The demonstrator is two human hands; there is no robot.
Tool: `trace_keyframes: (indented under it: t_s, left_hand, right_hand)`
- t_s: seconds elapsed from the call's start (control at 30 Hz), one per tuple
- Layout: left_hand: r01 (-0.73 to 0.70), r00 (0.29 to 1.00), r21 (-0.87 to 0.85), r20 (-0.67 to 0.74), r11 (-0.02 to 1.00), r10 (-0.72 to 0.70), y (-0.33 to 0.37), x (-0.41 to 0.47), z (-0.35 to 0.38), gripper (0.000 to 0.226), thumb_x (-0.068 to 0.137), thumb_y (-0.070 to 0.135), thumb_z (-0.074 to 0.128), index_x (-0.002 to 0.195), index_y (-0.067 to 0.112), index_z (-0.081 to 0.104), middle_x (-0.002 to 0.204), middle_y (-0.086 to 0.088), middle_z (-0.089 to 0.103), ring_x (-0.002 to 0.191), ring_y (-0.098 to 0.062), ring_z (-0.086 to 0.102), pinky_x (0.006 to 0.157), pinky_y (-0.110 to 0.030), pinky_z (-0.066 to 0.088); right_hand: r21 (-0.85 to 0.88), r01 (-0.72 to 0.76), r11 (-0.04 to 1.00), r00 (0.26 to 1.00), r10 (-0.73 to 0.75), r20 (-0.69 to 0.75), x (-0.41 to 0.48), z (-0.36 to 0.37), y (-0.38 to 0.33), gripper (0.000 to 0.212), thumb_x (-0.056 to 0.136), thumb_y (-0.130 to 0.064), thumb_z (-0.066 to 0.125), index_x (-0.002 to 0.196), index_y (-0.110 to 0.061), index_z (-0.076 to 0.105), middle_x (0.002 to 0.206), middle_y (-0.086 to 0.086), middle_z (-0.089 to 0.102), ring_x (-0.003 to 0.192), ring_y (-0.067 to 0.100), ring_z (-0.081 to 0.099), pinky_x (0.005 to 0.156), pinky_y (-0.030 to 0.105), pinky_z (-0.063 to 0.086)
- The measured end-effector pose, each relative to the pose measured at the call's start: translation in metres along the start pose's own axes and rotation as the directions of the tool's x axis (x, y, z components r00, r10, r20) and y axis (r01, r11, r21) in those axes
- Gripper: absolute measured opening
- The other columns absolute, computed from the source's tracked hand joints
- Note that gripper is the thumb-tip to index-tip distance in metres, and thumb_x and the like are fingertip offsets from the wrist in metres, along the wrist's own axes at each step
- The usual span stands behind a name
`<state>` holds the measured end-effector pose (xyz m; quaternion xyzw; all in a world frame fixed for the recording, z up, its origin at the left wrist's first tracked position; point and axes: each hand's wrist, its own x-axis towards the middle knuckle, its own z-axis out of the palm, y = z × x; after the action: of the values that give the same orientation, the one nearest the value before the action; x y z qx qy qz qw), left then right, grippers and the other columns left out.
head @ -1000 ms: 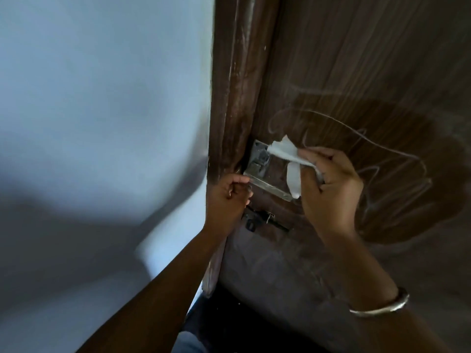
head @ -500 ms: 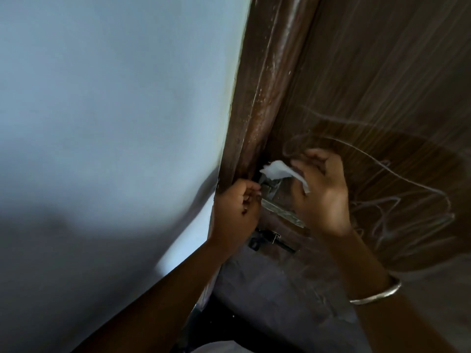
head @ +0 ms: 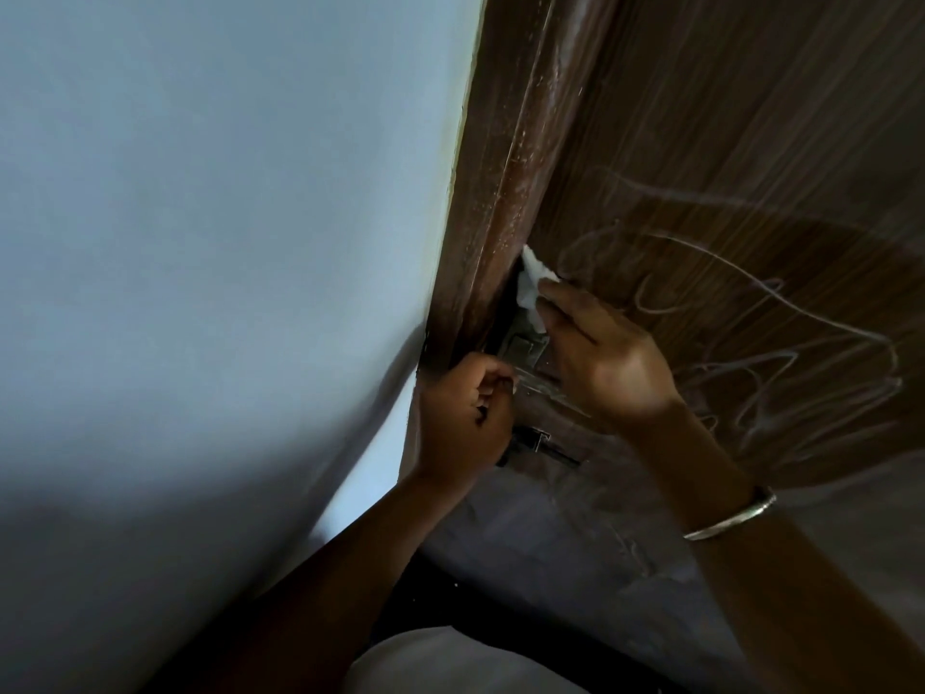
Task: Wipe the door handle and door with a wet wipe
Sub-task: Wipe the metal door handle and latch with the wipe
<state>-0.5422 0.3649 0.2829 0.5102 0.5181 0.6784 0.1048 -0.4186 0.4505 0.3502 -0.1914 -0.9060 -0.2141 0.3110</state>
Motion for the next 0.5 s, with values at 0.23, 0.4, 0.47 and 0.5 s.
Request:
trace_keyframes:
  t_s: [0.23,0.4,0.47,0.5]
  left_hand:
    - [0.123,0.992,-0.038,-0.017,0.992,-0.123,-0.006,-0.002,-0.004,0.01,0.08,0.001,0.058,0.082,0.007,0.065,0.077,0.002,0.068,0.073,-0.007,0.067,0.064,-0.018,0.054]
    - [0.105,0.994,-0.022,-0.022,0.994,-0.105,-0.01,-0.002,-0.006,0.007,0.08,0.005,0.06,0.082,0.009,0.065,0.073,0.006,0.067,0.072,-0.004,0.066,0.062,-0.017,0.053]
    - [0.105,0.994,-0.031,-0.023,0.994,-0.106,-0.01,-0.002,-0.004,0.009,0.08,0.004,0.058,0.081,0.01,0.065,0.074,0.003,0.068,0.071,-0.006,0.066,0.061,-0.017,0.053]
    - [0.102,0.994,-0.037,-0.021,0.994,-0.103,-0.01,-0.002,-0.003,0.011,0.08,0.003,0.058,0.081,0.011,0.065,0.074,0.003,0.068,0.071,-0.006,0.067,0.061,-0.017,0.054]
  right_hand:
    - [-0.067,0.006,0.998,0.99,0.004,0.144,0.003,-0.003,0.005,0.031,0.08,0.009,0.062,0.111,0.006,0.065,0.109,0.023,0.066,0.078,0.036,0.06,0.065,0.036,0.055]
    - [-0.068,-0.054,0.996,0.988,0.064,0.143,0.005,-0.008,0.0,0.029,0.075,0.01,0.064,0.103,0.006,0.068,0.101,0.023,0.069,0.079,0.037,0.063,0.065,0.036,0.056]
    - [-0.049,-0.037,0.998,0.983,0.046,0.178,0.013,-0.003,-0.003,0.031,0.077,0.01,0.059,0.107,0.007,0.066,0.106,0.023,0.067,0.083,0.038,0.062,0.066,0.037,0.055]
    - [-0.043,-0.024,0.999,0.979,0.033,0.201,0.018,0.0,-0.005,0.031,0.078,0.01,0.058,0.108,0.007,0.066,0.107,0.023,0.067,0.084,0.038,0.062,0.067,0.037,0.054]
